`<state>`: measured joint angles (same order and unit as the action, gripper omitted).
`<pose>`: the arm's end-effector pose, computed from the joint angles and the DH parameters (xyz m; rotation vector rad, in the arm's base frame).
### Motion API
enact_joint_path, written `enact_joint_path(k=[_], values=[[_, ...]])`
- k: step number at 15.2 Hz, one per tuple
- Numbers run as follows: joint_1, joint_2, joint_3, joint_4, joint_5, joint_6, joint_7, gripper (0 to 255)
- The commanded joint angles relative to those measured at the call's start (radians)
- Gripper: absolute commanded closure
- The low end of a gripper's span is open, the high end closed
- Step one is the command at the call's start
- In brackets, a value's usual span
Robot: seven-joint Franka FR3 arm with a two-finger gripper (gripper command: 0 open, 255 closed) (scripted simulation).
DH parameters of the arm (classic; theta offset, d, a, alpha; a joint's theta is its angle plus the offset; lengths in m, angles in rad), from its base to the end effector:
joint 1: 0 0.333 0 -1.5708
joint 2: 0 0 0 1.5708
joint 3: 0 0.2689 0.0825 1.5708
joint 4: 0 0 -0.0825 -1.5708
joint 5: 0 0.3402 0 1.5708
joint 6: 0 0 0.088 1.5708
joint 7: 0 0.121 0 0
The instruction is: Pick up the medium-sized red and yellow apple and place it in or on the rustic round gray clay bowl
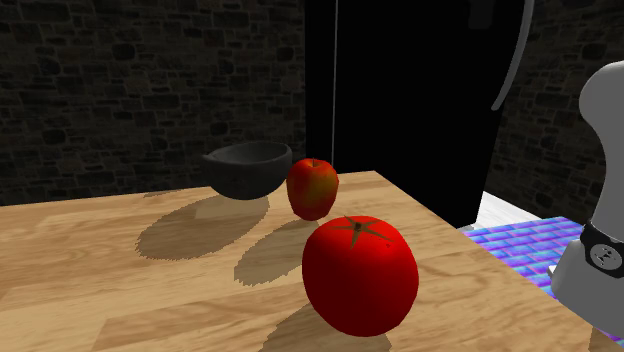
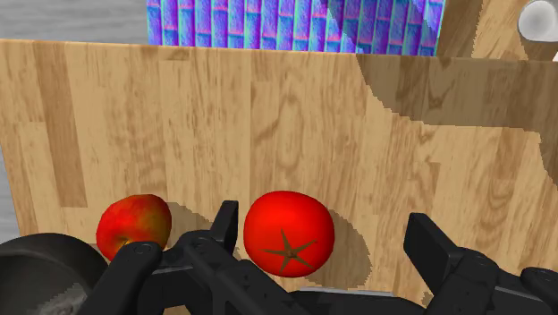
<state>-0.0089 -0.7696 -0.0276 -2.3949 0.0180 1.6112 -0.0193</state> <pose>0.3025 -0.0103 0.5251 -3.1040 0.0157 0.0208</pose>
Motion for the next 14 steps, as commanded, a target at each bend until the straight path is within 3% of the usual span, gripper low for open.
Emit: enact_joint_path(k=[1, 14], values=[[0.0, 0.0, 0.0, 0.0, 0.0, 0.0, 0.0, 0], [-0.074, 0.347, -0.166, 0.048, -0.124, 0.286, -0.183, 0]])
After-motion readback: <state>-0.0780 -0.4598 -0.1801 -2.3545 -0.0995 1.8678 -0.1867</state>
